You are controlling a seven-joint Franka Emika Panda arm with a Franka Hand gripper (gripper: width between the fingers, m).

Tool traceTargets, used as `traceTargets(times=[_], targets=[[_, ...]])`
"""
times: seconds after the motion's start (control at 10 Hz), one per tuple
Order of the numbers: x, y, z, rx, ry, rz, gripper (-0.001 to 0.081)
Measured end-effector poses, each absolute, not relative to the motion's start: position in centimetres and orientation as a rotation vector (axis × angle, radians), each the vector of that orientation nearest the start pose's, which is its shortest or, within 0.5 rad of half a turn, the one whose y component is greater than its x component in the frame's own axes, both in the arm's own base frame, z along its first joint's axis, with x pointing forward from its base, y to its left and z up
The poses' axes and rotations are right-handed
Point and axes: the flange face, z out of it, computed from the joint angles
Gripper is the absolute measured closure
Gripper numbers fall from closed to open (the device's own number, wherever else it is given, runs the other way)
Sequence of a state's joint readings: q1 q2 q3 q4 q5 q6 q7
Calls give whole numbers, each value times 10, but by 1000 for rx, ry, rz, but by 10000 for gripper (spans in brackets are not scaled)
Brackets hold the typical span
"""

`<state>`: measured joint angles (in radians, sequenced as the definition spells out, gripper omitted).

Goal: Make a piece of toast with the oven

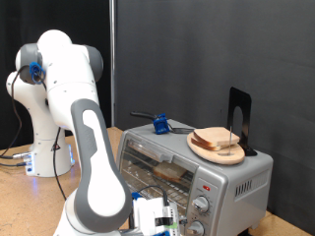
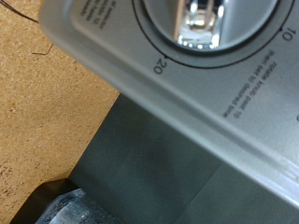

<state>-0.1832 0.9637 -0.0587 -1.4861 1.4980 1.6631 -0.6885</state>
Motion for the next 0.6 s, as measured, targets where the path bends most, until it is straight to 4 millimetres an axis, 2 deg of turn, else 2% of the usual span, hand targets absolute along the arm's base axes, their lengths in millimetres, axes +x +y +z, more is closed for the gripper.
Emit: traceTargets(times=[0.3, 0.6], targets=[[676, -55, 115, -1679, 354, 4, -2], [675, -55, 108, -1657, 434, 75, -2]])
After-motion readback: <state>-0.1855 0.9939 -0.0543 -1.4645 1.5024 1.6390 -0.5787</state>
